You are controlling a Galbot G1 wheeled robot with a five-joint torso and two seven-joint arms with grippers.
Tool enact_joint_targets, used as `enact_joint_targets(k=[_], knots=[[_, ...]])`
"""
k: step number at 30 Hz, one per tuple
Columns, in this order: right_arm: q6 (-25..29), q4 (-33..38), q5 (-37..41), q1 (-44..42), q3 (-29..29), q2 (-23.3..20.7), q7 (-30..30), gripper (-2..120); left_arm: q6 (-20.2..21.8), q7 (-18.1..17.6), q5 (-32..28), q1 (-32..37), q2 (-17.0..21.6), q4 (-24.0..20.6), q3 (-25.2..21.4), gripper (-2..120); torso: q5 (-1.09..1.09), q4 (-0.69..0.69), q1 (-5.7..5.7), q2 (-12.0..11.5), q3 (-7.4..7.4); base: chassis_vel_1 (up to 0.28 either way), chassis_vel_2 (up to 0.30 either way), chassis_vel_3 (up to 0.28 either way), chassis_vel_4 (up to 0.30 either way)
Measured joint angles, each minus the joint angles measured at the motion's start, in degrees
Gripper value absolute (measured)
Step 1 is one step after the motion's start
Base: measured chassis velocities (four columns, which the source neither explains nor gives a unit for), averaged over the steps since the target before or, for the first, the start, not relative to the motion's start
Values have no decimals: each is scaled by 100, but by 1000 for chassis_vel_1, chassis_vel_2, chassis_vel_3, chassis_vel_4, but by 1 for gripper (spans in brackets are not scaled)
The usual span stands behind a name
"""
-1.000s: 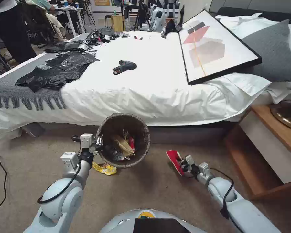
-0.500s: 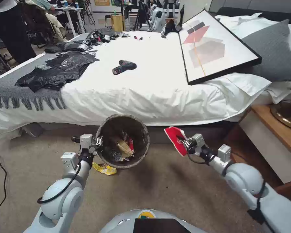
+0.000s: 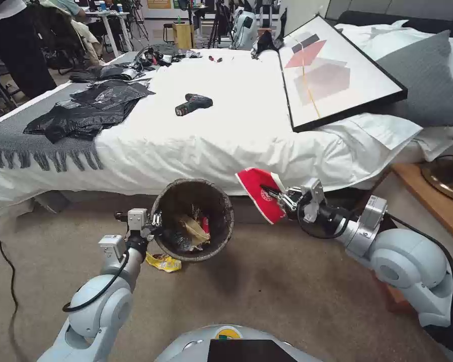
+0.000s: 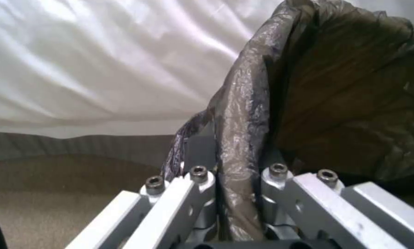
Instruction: Pick up the trash bin, then pick up the garbage from the floor and place it into the trash bin.
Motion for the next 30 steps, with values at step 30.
enact_joint_targets(k=[30], knots=[[-178,-746,-719,2241,-3060,1039,250,0,96,-23,-111,-103,-20,-44,55,6,0,0,0,0,0,0,0,0,0]])
